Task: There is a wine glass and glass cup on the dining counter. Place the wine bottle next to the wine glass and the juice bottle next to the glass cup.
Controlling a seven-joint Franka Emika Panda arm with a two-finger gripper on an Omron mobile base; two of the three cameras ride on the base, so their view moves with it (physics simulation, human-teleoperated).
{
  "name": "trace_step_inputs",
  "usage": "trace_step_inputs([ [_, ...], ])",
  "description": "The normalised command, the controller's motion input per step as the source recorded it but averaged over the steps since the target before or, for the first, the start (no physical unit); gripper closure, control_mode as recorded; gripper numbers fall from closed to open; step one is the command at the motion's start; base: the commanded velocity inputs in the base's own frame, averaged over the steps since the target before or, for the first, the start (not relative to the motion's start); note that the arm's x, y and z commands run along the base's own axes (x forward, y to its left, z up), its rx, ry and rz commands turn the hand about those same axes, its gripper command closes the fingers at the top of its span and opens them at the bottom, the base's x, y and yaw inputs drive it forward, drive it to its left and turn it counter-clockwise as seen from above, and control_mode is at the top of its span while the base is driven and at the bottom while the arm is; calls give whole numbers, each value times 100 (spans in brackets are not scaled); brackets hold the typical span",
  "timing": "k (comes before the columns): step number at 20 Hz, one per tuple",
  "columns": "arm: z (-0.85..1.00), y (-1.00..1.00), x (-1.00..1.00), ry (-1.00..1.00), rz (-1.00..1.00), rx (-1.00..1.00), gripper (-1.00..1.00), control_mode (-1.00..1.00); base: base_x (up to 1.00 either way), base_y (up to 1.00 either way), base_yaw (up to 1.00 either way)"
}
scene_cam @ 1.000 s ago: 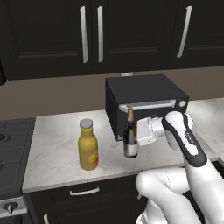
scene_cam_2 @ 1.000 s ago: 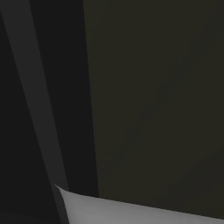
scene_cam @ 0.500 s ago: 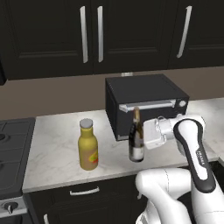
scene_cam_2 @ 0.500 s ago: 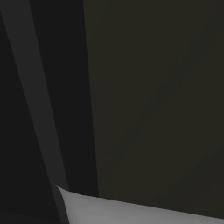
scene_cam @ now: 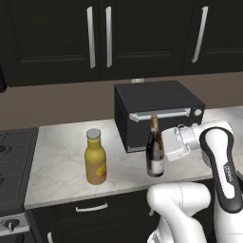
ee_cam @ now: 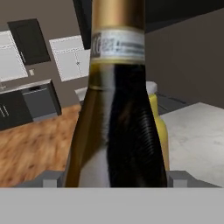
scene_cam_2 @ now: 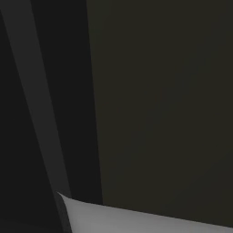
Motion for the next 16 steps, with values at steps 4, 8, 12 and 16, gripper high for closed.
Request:
trace_step_inputs([
  [4, 0, -7, -13, -1, 0, 0, 100, -100, 0, 0, 0],
  [8, 0, -2, -5, 0, 0, 0, 100, -100, 0, 0, 0],
  [12, 0, 0, -6, -8, 0, 0, 100, -100, 0, 0, 0],
  [16, 1, 0, -17, -16, 0, 0, 100, -100, 0, 0, 0],
])
